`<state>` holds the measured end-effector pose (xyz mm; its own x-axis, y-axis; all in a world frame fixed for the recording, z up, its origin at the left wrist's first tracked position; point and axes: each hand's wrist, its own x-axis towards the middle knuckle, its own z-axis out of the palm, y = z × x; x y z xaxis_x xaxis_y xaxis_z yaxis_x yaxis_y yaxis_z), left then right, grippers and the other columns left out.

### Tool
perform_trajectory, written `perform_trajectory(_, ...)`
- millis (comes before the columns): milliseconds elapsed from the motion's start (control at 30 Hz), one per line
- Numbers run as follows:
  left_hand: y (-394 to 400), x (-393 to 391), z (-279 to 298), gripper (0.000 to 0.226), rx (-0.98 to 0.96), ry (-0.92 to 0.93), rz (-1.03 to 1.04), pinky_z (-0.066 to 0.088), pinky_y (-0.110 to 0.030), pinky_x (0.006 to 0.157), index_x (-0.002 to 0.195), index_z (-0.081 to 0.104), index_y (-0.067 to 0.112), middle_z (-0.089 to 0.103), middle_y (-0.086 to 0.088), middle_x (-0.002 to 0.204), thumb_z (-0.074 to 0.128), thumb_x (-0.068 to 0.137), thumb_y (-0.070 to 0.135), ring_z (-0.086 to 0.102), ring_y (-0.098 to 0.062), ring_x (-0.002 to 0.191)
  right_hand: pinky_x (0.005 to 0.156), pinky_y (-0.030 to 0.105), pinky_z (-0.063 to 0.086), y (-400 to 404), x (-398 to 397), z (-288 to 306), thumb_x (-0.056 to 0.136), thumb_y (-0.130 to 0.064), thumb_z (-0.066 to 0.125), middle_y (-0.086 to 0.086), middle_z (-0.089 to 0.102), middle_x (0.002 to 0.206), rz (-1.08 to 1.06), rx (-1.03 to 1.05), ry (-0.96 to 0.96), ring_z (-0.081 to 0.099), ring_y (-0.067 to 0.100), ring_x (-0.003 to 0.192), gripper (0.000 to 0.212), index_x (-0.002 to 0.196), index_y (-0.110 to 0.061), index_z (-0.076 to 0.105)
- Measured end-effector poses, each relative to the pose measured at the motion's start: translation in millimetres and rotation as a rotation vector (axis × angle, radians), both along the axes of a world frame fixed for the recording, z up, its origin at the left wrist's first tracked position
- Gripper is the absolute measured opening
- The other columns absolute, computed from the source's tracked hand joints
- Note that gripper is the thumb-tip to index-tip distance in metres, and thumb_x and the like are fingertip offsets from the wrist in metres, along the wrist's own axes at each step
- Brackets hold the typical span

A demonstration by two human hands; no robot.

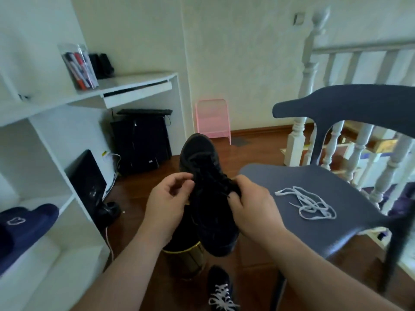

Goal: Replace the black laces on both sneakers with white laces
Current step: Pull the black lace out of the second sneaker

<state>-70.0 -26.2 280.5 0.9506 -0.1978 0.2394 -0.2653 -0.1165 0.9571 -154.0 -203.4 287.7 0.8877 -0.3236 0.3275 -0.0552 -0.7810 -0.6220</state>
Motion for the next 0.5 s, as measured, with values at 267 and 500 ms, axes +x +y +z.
perform_trajectory(267,20,-13,-7,0.023,0.001,-0.19,0.026,0.058,-0.043,0.085,0.092,0.07,0.034,0.072,0.005,0.09,0.058,0.107,0.022,0.069,-0.015,0.089,0.075,0.042,0.053,12,-10,-3,0.106,-0.032,0.046,-0.009,0.071,0.103,0.021,-0.052,-0.119,0.066,0.021,0.093,0.023,0.128,-0.036,0.053)
perform_trajectory(500,45,0,1,0.037,-0.191,-0.195,0.274,0.051,-0.036,0.082,0.082,0.065,0.039,0.069,0.005,0.086,0.051,0.11,0.019,0.069,-0.018,0.084,0.075,0.041,0.056,16,-10,-9,0.104,-0.03,0.046,-0.01,0.069,0.106,0.042,-0.116,-0.158,0.066,0.017,0.093,0.043,0.145,-0.042,0.047)
